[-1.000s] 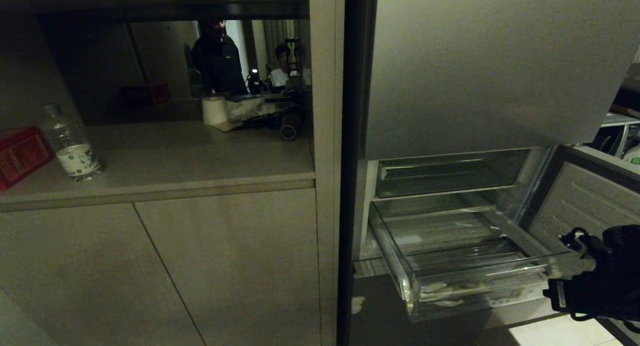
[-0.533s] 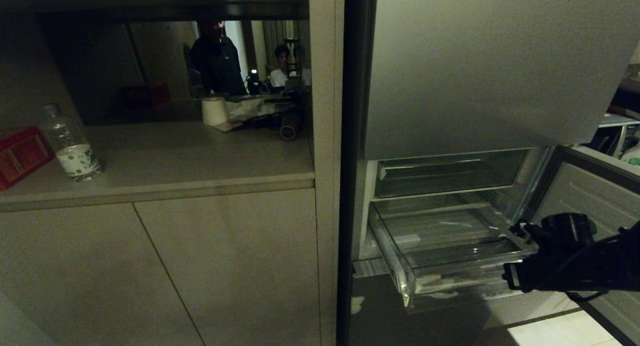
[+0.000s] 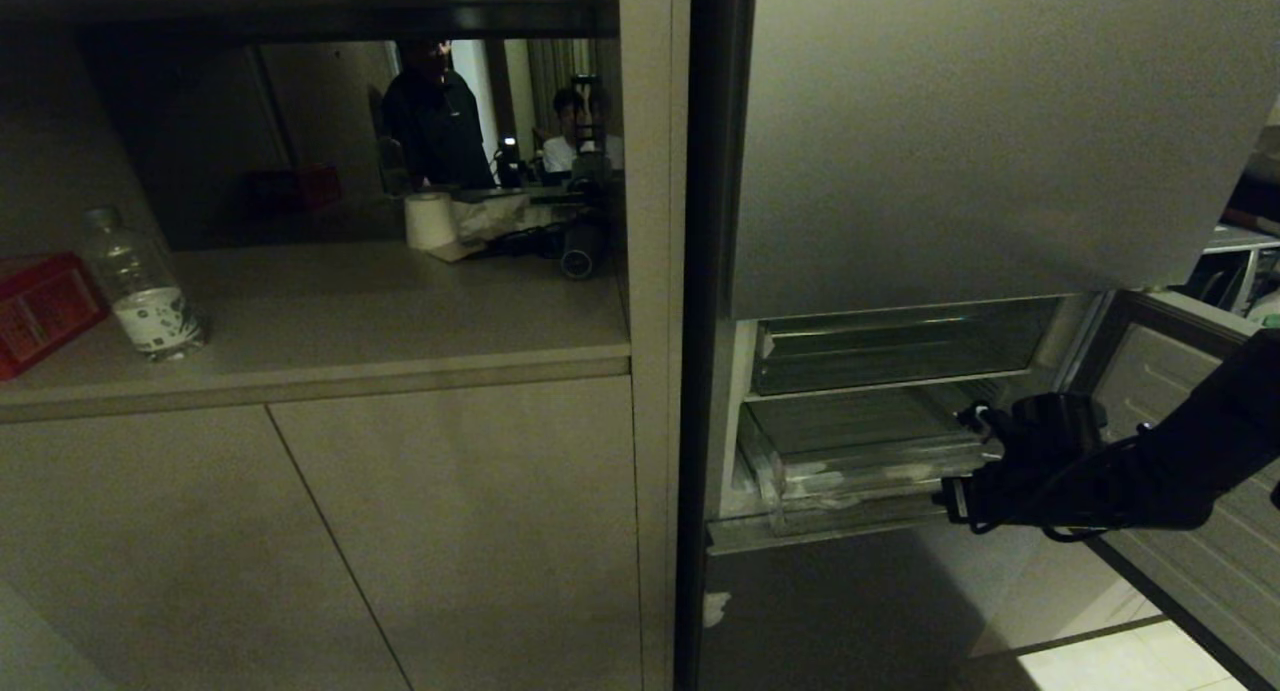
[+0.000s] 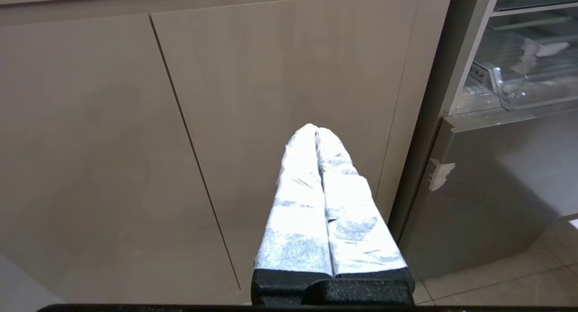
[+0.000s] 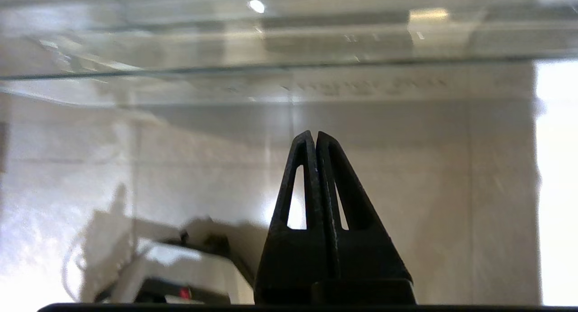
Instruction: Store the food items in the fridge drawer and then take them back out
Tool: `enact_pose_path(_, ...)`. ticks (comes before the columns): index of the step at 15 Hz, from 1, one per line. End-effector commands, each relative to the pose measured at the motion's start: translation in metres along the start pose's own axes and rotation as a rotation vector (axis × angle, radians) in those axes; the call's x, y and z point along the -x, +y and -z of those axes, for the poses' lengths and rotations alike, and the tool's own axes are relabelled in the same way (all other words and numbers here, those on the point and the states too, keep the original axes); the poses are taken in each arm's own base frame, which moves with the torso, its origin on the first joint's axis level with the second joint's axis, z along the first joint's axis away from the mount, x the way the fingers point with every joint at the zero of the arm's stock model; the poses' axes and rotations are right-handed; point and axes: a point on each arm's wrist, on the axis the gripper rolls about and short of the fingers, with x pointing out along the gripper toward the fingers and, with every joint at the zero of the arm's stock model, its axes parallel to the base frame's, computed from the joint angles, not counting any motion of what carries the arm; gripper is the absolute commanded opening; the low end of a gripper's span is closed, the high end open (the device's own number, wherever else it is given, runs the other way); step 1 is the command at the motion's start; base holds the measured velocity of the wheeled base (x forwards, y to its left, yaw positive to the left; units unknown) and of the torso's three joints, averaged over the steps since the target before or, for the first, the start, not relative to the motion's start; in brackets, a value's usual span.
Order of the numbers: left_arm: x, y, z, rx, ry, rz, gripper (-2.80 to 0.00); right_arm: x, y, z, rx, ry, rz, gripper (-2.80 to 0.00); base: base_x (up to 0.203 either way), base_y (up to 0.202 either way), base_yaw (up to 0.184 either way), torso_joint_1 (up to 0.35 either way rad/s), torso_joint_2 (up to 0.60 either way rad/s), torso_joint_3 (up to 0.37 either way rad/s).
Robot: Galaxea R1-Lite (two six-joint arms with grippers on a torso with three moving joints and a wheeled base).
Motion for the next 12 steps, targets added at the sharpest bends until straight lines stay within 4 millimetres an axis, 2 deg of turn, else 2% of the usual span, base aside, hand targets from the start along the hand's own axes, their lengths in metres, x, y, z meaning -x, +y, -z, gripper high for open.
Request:
enact_pose_path(1, 0.0, 0.0, 0.0, 0.0, 0.002, 0.0, -2.8, -0.012, -0.003, -0.009, -0.003, -0.035, -0.025, -2.8, 0.0, 0.0, 0.0, 0.0, 0.0, 0.0)
enact_pose_path(7, 0.0, 0.0, 0.0, 0.0, 0.0, 0.0, -2.8, -0.051, 0.006, -0.029, -0.031, -0.169, -0.06, -2.8, 0.0, 0.0, 0.0, 0.0, 0.0, 0.0)
enact_pose_path(12, 0.0, 0.0, 0.0, 0.0, 0.001, 0.0, -2.8, -0.072, 0.008, -0.035, -0.057, -0.259, -0.078, -2.8, 0.0, 0.0, 0.0, 0.0, 0.0, 0.0)
